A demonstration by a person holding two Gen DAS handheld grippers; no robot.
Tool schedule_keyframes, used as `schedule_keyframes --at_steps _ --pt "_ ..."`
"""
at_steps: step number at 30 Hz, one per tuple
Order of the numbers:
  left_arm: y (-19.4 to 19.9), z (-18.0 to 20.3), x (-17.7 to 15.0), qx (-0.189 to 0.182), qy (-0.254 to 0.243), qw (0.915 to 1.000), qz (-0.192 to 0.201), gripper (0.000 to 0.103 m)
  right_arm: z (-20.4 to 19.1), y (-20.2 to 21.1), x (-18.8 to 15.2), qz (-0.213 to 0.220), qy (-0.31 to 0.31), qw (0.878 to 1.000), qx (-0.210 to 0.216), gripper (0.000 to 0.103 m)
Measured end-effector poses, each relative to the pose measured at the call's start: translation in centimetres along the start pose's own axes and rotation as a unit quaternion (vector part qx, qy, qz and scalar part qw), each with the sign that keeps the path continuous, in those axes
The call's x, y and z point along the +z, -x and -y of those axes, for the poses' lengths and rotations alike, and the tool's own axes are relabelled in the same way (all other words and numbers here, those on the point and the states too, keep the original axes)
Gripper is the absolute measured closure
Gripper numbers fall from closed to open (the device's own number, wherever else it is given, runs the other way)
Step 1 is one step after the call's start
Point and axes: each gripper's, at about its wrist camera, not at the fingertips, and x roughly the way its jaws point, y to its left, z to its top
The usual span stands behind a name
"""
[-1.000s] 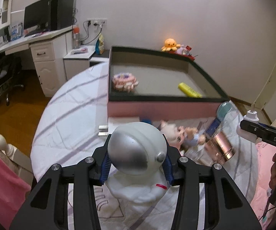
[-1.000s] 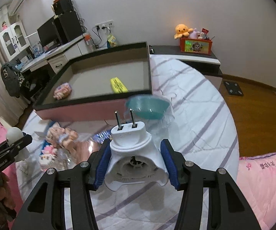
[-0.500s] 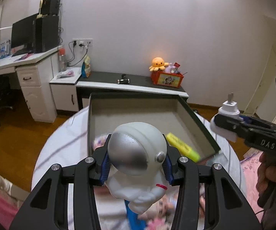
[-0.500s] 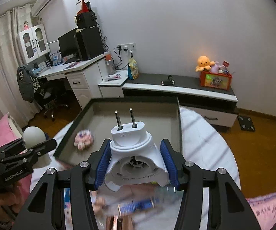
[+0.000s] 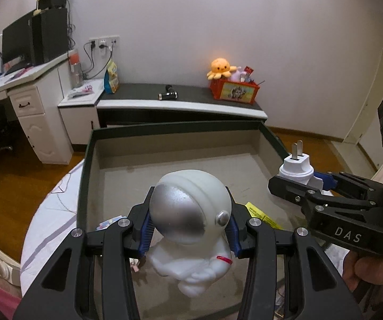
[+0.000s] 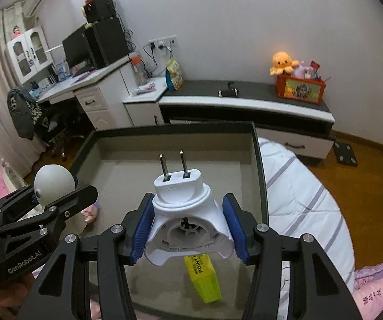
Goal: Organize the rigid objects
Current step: 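Lower both held items into the box tray and open both tools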
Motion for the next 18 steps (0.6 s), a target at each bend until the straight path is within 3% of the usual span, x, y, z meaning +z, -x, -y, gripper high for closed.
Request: schedule_keyframes --at_steps 5,6,7,8,10,13,15,18 --pt "-1.3 -0.5 0.0 0.015 0.003 0.9997 -0.017 0.055 0.5 -0.8 -0.1 -0.006 -0.007 1.000 -0.005 0.049" --pt "-1.2 -0.6 0.0 0.019 0.003 0.9997 -0.017 0.048 0.6 -0.9 -0.2 -0.007 -0.009 1.000 -0.006 0.049" --pt "-1.0 -0.7 0.0 0.025 0.005 0.9996 -0.015 0.032 0.7 -0.9 -0.2 -0.007 -0.010 1.000 -0.006 0.041" --pt "-0.6 -0.9 0.0 0.034 0.007 0.9994 -0.010 0.021 0.7 -0.7 -0.3 -0.004 -0.014 1.000 -0.006 0.023" --pt "0.4 -0.9 -0.1 0.051 0.009 0.9986 0.008 0.003 1.0 -0.3 -0.4 0.003 -0.020 1.000 -0.012 0.015" --pt "1.9 -1.1 -0.3 0.065 0.012 0.9976 0.018 0.000 1.2 0.3 -0.7 0.002 -0.030 0.999 -0.016 0.013" --pt "2.5 -1.4 -0.5 0.078 0.013 0.9967 0.018 0.000 1.1 0.9 -1.0 0.004 -0.033 0.999 -0.026 0.000" --pt "4.0 -1.7 -1.1 0.072 0.026 0.9968 0.023 0.000 1.2 2.2 -1.6 0.014 -0.041 0.999 -0.022 0.000"
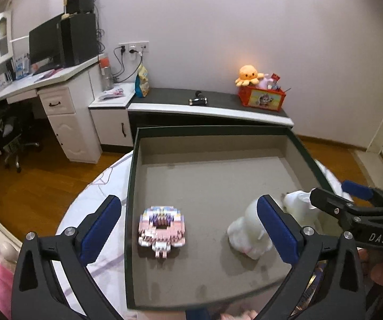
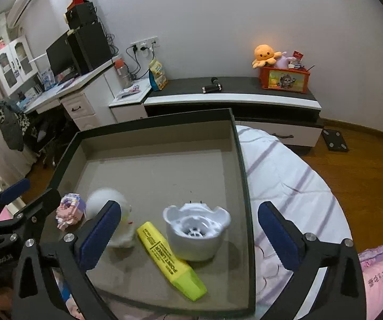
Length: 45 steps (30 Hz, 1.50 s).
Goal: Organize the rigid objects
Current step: 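Lower both held items into the box tray and open both tools, then withdraw both tools from the tray toward the remaining objects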
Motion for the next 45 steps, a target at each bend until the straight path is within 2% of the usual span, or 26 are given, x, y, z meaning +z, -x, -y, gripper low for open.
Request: schedule_keyframes --at_steps 14,21,24,32,37,45 --pt "7.3 -1.5 -3.5 0.001 0.017 0.9993 0.033 0.000 -0.4 7.8 -2.8 0.050 0.000 0.999 -0.007 0.000" --pt "10.8 -2.0 -6.2 0.010 0.022 0.9987 0.046 0.000 -1.2 11.4 -5.8 0.068 0.006 0.998 -0.009 0.000" --pt "12.3 -1.9 -7.7 0.023 0.016 0.9982 0.054 0.000 -1.4 12.1 -6.9 0.064 0.006 0.998 -0.007 0.000" --pt "14.4 -1.5 -10.7 0.023 0.022 0.9983 0.050 0.000 -2.4 13.9 -10.2 0.065 0.011 0.998 -0.019 0.000" --pt "15.2 -0.4 -11.4 0.028 0.005 0.9982 0.053 0.000 -3.4 14.5 -11.7 0.064 0.026 0.997 -0.021 0.000" --pt "15.5 0.0 -12.4 0.022 0.004 0.9987 0.045 0.000 -3.6 15.0 -12.9 0.059 0.027 0.998 -0.025 0.000"
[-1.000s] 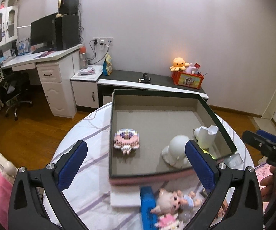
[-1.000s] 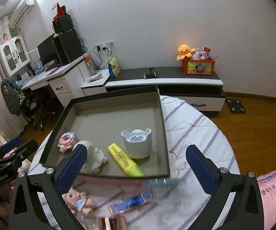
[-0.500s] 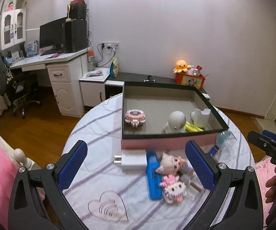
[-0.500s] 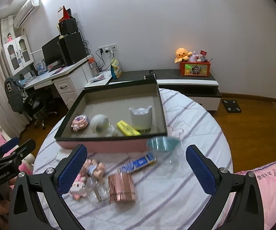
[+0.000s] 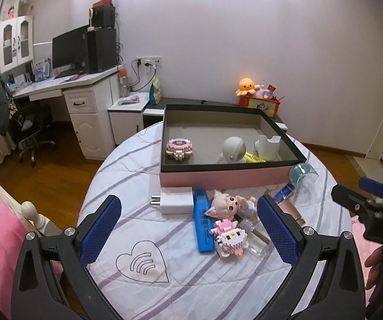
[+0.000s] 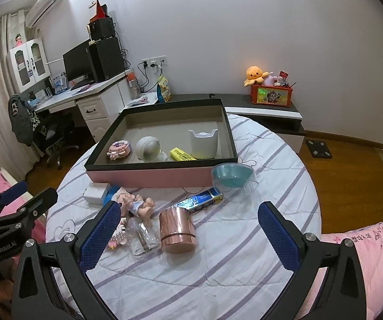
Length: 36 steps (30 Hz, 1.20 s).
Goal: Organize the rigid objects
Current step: 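Withdraw both tools from the tray toward the remaining objects, then grasp the copper cup with the right tool while the left tool grasps the pink-white block figure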
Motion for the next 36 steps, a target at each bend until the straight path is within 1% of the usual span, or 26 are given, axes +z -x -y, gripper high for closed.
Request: schedule_keyframes --at_steps 11,22,24,27,28,30,32,33,35,36 --pt "-1.4 0.4 -1.7 -0.001 -0.002 0.9995 -0.031 0.000 0.0 -0.9 -0.5 -0.017 0.007 1.000 0.002 0.000" --pt "-4.6 0.8 -4.2 -0.001 -0.005 0.9968 -0.080 0.000 0.2 -5.4 -2.5 -0.072 0.013 0.997 0.013 0.001" --pt "-5.1 1.0 -4.4 -0.003 -0.005 0.9963 -0.086 0.000 0.4 -6.3 -2.8 -0.082 0.011 0.996 0.017 0.005" --pt "-5.8 1.5 -4.7 -0.006 -0.008 0.9955 -0.094 0.000 0.7 -7.5 -3.1 -0.096 0.009 0.995 0.023 0.020" --pt "-6.1 1.6 -4.8 -0.006 -0.010 0.9953 -0.097 0.000 0.7 -7.8 -3.2 -0.100 0.009 0.995 0.025 0.027" --pt "-6.6 1.9 -5.0 -0.007 -0.011 0.9944 -0.105 0.000 0.8 -8.5 -3.3 -0.106 0.006 0.994 0.040 0.027" --pt "-7.2 2.1 -5.3 -0.008 -0.009 0.9937 -0.112 0.000 0.5 -9.0 -3.4 -0.110 0.011 0.993 0.051 0.031" --pt "-7.5 2.3 -5.4 -0.009 -0.007 0.9934 -0.114 0.000 0.3 -9.3 -3.5 -0.113 0.016 0.992 0.054 0.033" --pt "-7.9 2.6 -5.5 -0.006 -0.008 0.9933 -0.115 0.000 0.3 -9.8 -3.6 -0.115 0.018 0.991 0.058 0.041" --pt "-8.2 2.8 -5.6 -0.002 -0.010 0.9934 -0.115 0.000 0.3 -10.1 -3.6 -0.119 0.018 0.991 0.060 0.042"
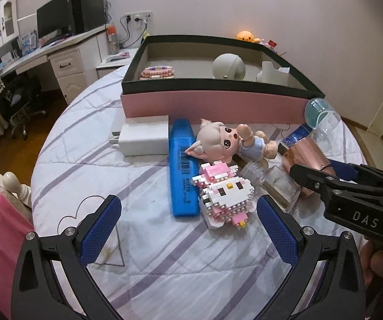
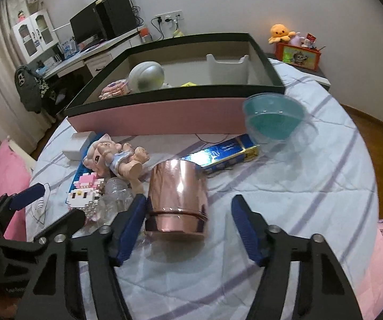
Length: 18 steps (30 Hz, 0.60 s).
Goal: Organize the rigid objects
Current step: 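Grasp the copper cup with the right tool while the left tool grasps the pink-white block figure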
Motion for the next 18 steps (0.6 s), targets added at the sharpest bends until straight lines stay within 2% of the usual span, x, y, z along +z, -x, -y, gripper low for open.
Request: schedule_keyframes --at_steps 2,4,10,15,17,18 --pt "-0.5 0.1 0.0 0.009 -0.002 1.0000 -0.002 0.001 0.1 -0.4 -0.1 -0.004 0.002 1.000 0.000 0.049" --pt "-0.8 -0.3 -0.1 -0.002 0.005 1.0000 -0.004 0.001 0.4 -0.3 -0.2 -0.004 0.002 1.000 0.001 0.052" --pt "-0.8 -0.9 0.1 -0.007 0.020 0.9998 -0.001 0.001 0.8 -0.2 0.0 -0.004 0.006 1.000 0.000 0.052" --pt "-1.7 0.1 1.0 0.001 0.003 1.0000 0.005 0.000 0.2 -1.0 0.3 -0.008 0.017 1.000 -0.008 0.052" --pt "-2.2 0.2 1.0 -0.010 0.004 0.9999 -0.002 0.006 0.3 -1.0 0.3 -0.007 0.017 1.000 -0.007 0.054" --pt "-2.4 -0.1 1.0 -0.025 0.010 0.9996 -0.008 0.019 0.4 -0.9 0.3 -0.007 0.017 1.000 -0.005 0.054"
